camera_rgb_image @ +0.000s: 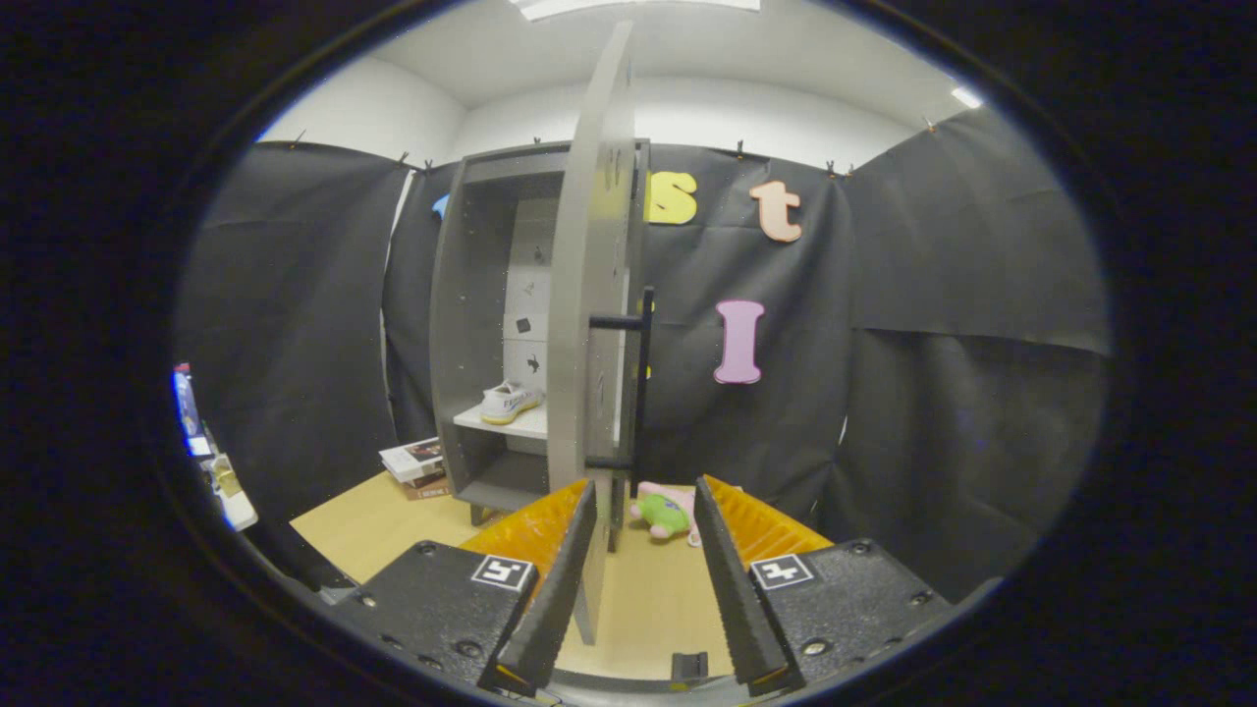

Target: Open the shoe cabinet door, grab the shoes and put them into the shoe cabinet, then close the shoe cabinet door.

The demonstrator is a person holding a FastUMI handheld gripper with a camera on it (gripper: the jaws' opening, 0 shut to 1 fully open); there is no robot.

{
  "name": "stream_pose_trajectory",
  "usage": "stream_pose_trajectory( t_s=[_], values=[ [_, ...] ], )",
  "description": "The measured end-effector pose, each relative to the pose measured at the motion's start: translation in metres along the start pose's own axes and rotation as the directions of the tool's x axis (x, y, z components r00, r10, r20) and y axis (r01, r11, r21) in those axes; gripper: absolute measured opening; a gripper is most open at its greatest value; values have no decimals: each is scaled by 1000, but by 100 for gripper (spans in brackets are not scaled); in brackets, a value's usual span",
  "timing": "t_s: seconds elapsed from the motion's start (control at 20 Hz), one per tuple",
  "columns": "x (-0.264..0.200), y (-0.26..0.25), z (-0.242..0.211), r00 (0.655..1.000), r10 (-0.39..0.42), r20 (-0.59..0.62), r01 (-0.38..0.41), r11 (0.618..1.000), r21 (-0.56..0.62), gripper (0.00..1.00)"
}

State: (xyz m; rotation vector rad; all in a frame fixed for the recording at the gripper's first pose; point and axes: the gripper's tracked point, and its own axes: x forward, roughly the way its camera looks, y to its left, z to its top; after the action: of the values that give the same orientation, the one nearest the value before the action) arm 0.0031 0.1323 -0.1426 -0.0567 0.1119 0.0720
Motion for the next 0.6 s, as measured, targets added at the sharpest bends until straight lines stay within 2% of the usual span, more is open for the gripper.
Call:
stream_pose_trajectory(
  t_s=[0.05, 0.3, 0.6],
  values=[
    [-7, 11, -17, 1000, -5, -29, 6, 1000, 12, 73],
    [-17, 87, -105, 987, 11, -163, -10, 1000, 8, 88],
    [23, 188, -186, 951, 119, -286, -112, 993, 42, 91]
  ],
)
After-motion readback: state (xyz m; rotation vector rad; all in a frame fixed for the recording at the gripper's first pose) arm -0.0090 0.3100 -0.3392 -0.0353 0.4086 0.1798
